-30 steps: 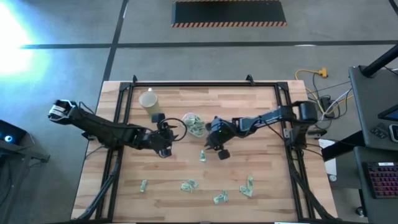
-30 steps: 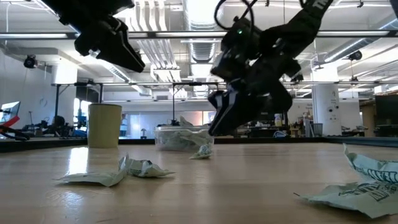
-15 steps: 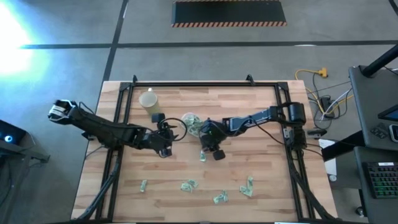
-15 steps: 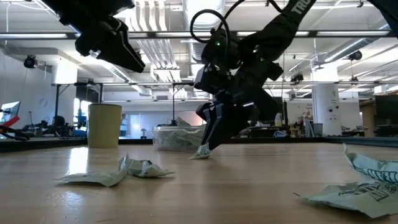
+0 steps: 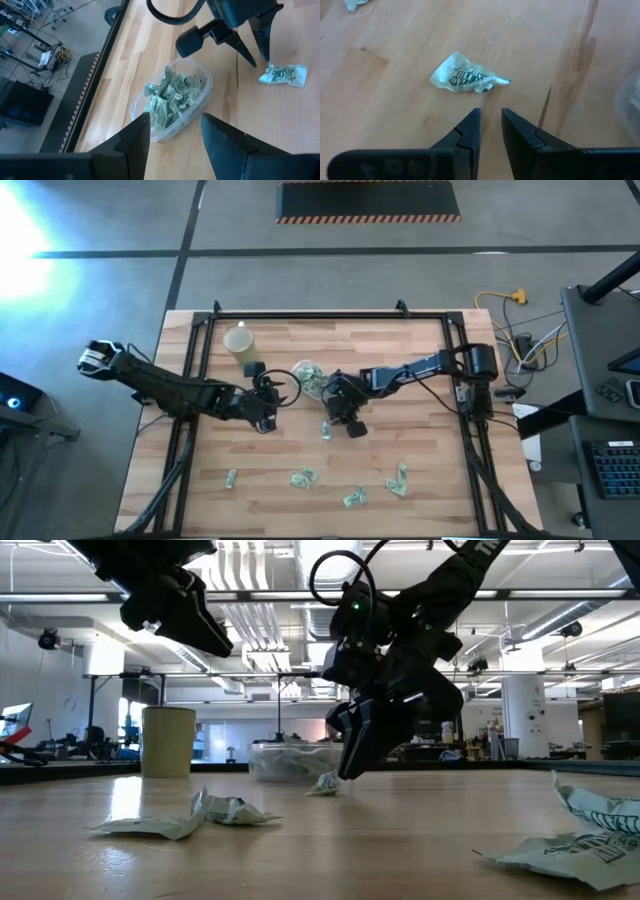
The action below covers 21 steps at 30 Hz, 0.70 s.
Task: Pick and place Stevia / Truvia into bins
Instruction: Put the stevia packet into the transparent container
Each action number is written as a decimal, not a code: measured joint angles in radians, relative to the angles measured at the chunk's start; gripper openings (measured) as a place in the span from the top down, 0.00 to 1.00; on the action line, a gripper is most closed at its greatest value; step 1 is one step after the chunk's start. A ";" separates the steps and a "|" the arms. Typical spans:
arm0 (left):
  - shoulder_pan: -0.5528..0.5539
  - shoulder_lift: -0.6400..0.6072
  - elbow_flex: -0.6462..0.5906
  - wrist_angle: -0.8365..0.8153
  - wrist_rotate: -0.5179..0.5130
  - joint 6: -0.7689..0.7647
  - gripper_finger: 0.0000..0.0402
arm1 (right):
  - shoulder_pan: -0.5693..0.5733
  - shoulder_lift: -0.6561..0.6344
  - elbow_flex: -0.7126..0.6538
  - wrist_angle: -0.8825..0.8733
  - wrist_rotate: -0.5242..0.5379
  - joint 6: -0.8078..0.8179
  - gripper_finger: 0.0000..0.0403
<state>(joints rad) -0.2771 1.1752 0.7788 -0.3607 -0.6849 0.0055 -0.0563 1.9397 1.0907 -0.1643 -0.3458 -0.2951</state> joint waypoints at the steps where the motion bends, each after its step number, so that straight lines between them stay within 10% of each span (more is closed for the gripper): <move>1: 0.000 0.000 0.000 0.000 0.000 0.000 0.60 | 0.000 -0.002 -0.001 -0.002 0.000 0.000 0.83; 21: 0.000 0.000 0.000 0.000 0.000 -0.001 0.60 | 0.054 -0.013 -0.001 0.049 0.061 -0.081 0.80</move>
<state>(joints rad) -0.2775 1.1755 0.7788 -0.3603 -0.6849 0.0044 -0.0022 1.9266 1.0901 -0.1154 -0.2847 -0.3759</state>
